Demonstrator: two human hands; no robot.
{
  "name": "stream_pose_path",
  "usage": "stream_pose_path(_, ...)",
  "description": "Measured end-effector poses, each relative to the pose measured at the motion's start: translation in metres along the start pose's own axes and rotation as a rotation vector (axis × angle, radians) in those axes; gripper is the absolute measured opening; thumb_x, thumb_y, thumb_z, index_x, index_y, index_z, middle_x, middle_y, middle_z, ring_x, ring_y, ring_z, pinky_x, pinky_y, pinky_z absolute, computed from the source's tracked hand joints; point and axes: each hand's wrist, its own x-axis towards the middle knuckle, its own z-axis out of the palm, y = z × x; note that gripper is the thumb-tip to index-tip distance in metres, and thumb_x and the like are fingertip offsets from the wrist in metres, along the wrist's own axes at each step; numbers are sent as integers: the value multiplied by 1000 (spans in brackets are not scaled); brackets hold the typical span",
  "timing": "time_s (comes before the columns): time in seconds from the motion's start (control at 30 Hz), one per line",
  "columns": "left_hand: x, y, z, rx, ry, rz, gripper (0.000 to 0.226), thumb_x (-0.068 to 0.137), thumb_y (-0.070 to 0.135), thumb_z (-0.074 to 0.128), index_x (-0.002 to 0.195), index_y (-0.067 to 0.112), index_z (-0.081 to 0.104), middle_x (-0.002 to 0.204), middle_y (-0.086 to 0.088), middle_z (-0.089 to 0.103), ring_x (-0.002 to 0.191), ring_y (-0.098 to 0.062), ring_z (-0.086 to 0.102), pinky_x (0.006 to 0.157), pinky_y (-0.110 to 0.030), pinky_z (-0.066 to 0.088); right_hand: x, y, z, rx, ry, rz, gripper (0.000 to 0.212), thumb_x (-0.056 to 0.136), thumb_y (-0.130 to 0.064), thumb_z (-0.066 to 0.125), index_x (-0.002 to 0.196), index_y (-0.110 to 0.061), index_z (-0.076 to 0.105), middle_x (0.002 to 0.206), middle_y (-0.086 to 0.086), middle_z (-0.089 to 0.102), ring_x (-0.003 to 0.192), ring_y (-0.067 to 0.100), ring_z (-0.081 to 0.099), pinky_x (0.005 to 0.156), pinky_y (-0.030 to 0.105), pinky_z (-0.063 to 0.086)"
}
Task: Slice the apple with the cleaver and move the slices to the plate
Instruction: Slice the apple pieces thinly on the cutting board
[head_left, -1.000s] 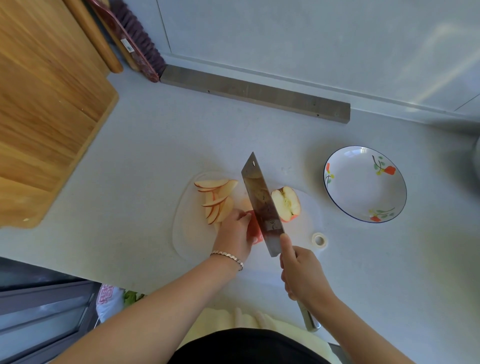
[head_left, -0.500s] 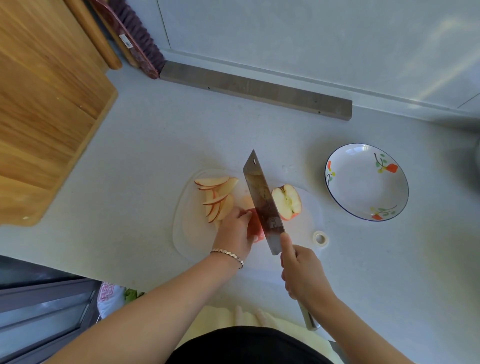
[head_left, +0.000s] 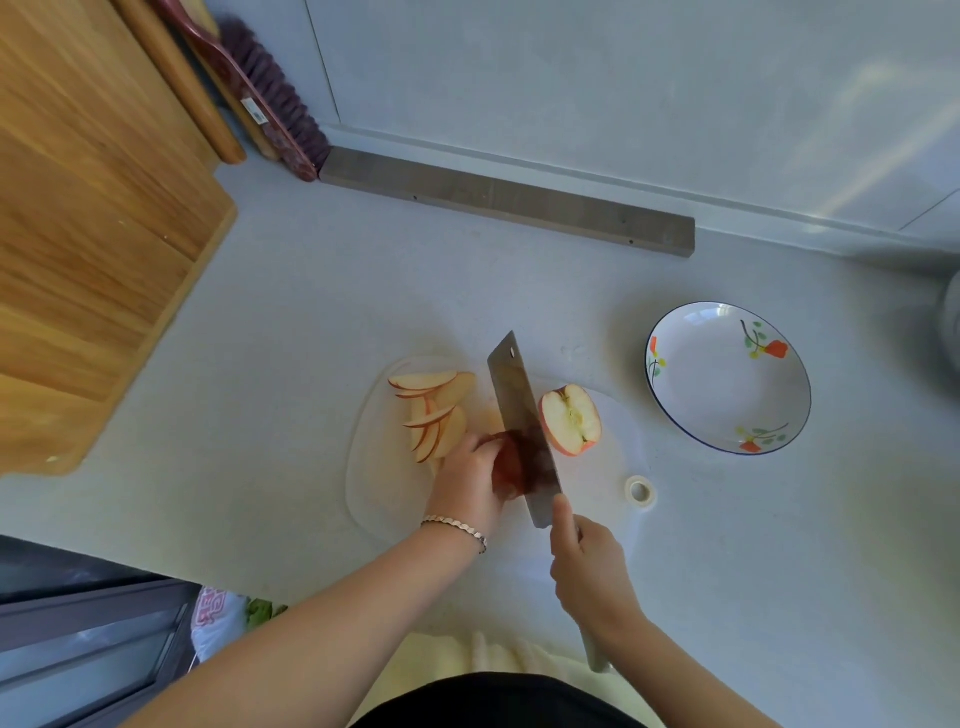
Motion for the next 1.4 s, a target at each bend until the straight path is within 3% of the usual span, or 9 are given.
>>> stream_pose_path(0.2, 2, 3, 1, 29, -41, 14, 47, 83, 13, 65, 128, 10, 53, 133, -3, 50, 121, -21, 50, 103, -25, 39, -1, -12, -17, 191, -70, 99, 49, 94, -53, 32, 73, -9, 37, 53, 3, 31, 39, 13, 27, 39, 20, 26)
stream_pose_path(0.37, 2, -2, -3, 160, -97, 27, 51, 88, 17, 59, 136, 12, 44, 143, 0, 39, 128, -17, 44, 108, -24, 35, -7, -22, -28, 184, -74, 68, 50, 94, -54, 32, 73, -9, 39, 54, 4, 32, 39, 12, 28, 40, 20, 26)
stream_pose_path(0.57, 2, 0, -2, 160, -75, 40, 47, 88, 18, 59, 133, 12, 48, 140, 0, 43, 125, -17, 46, 105, -25, 38, -6, -23, -26, 86, -52, 44, 53, 94, -54, 31, 67, -9, 40, 51, 3, 37, 38, 12, 33, 42, 22, 32)
stream_pose_path(0.73, 2, 2, -2, 144, -55, 39, 41, 86, 17, 61, 126, 11, 54, 134, -1, 48, 119, -18, 51, 101, -25, 41, -3, -20, -19, 33, -32, 19, 54, 91, -59, 29, 66, -12, 37, 57, 6, 34, 51, 19, 32, 59, 32, 31)
stream_pose_path(1.17, 3, 3, 2, 56, -40, 12, 37, 85, 16, 61, 120, 5, 59, 127, -7, 54, 113, -24, 55, 95, -29, 45, 3, -14, -4, -112, 5, -8, 53, 96, -50, 26, 63, -10, 31, 58, 6, 35, 54, 19, 35, 56, 32, 32)
stream_pose_path(1.27, 2, 4, 3, -27, -13, -19, 40, 83, 14, 65, 121, 8, 59, 127, -6, 53, 114, -22, 55, 95, -20, 42, 6, -7, -2, -24, -7, -13, 51, 95, -51, 28, 61, -12, 28, 54, 3, 29, 51, 19, 30, 54, 32, 28)
stream_pose_path(1.4, 1, 9, 3, -123, 21, -66, 49, 77, 15, 72, 124, 14, 57, 125, -6, 51, 112, -22, 55, 97, -21, 42, 11, -8, -11, 152, -96, 115, 52, 95, -53, 30, 66, -11, 38, 51, 1, 32, 39, 12, 28, 41, 20, 29)
